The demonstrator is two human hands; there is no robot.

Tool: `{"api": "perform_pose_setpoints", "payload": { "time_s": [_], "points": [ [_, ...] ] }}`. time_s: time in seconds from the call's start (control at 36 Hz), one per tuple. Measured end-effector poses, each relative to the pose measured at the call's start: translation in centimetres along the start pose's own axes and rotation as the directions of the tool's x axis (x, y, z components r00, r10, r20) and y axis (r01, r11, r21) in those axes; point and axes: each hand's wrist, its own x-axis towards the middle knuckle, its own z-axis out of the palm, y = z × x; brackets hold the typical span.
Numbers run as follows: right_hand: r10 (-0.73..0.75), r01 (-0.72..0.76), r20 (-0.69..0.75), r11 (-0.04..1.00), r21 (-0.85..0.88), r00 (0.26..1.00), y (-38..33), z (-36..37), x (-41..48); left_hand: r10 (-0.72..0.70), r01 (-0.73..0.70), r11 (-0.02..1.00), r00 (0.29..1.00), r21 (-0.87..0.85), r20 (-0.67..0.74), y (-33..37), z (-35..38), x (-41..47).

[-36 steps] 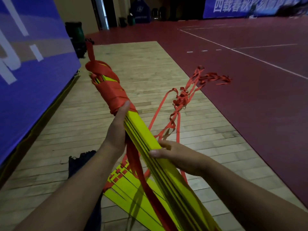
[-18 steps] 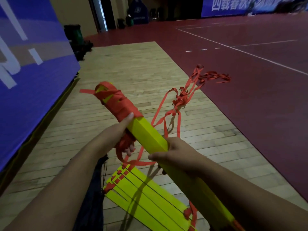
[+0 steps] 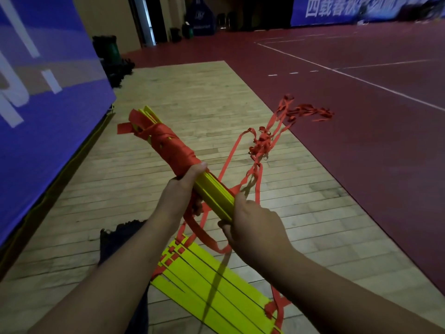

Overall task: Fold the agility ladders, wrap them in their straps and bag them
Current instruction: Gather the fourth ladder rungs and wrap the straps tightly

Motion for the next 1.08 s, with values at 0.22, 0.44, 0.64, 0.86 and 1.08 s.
{"api": "perform_pose_setpoints", "payload": {
  "time_s": [0.22,0.44,0.64,0.86,1.08],
  "points": [
    [-0.063,-0.176,0.309,0.705,0.687,0.949,1.3,-1.5,1.3,0.145,-0.148,0.974,0.989,-0.174,-0.032,0.9,-0.9,-0.2],
    [-0.282,-0.372,0.519,0.440,0.817,0.807,1.1,-0.1,0.6,0.238,-0.215,0.958,0.966,-0.188,0.106,0.6,-0.8,-0.3],
    [-0.166,-0.196,0.340,0.557,0.807,0.926,1.3,-1.1,1.1,0.115,-0.092,0.993,0.909,-0.076,0.402,1.3,-3.5,0.8],
    [0.040,-0.138,0.162,0.746,0.652,0.986,2.0,-2.0,2.4,0.002,-0.173,0.938,0.869,0.301,0.494,1.6,-4.2,0.6],
    [-0.004,-0.009,0.068,0.982,0.191,0.998,1.7,0.5,1.5,-0.115,0.115,0.993,0.992,0.001,0.056,-0.6,0.6,0.2]
  ]
}}
